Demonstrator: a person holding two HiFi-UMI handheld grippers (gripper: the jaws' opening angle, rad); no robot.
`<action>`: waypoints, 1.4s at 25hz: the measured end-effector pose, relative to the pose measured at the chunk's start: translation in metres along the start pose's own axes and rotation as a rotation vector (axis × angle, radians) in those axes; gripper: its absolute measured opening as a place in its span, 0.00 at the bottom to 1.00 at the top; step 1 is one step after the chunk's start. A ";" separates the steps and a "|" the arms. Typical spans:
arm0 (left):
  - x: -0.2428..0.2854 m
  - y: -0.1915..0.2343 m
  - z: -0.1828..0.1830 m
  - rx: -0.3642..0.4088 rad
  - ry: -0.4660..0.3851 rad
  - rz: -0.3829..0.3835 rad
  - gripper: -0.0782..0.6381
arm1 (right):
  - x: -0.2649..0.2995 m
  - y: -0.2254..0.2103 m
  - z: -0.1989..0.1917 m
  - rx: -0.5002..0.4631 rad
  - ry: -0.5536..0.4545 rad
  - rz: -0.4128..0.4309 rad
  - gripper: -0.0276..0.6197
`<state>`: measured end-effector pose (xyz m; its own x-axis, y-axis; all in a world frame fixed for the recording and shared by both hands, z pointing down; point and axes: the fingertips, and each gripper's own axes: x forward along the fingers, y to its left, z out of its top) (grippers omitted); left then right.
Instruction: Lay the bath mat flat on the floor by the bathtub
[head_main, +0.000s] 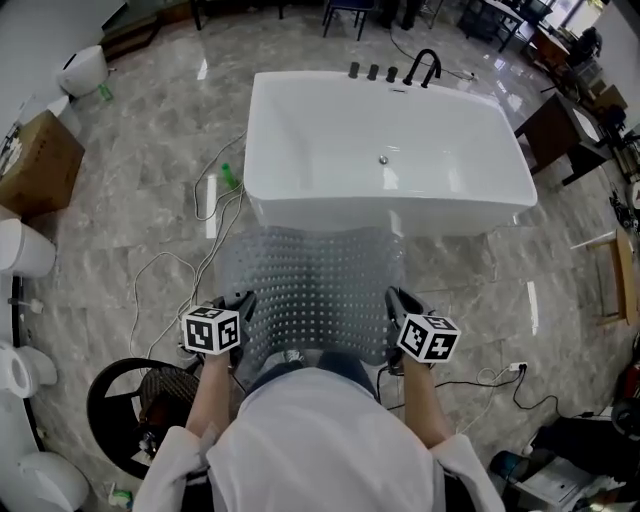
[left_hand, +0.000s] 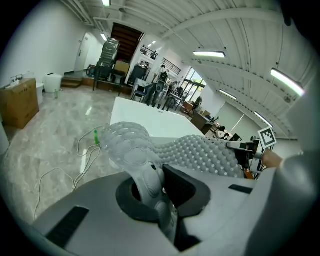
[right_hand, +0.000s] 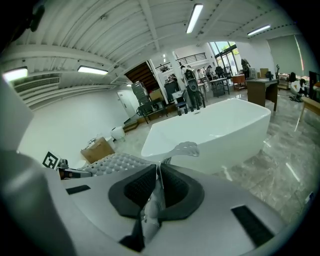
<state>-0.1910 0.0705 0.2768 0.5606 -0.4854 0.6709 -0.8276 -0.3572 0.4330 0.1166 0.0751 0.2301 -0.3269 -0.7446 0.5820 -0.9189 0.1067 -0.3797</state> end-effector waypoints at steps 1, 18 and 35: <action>0.000 0.003 0.003 0.006 0.001 -0.005 0.17 | 0.002 0.001 0.000 0.005 -0.003 -0.006 0.11; 0.035 0.019 0.021 -0.011 0.017 0.051 0.17 | 0.043 -0.024 0.020 -0.041 0.058 0.001 0.11; 0.082 0.044 0.018 -0.052 0.021 0.109 0.17 | 0.091 -0.069 0.014 -0.030 0.098 0.010 0.10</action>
<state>-0.1807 0.0010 0.3396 0.4667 -0.5021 0.7281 -0.8844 -0.2612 0.3867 0.1529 -0.0095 0.2995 -0.3550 -0.6757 0.6460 -0.9211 0.1345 -0.3655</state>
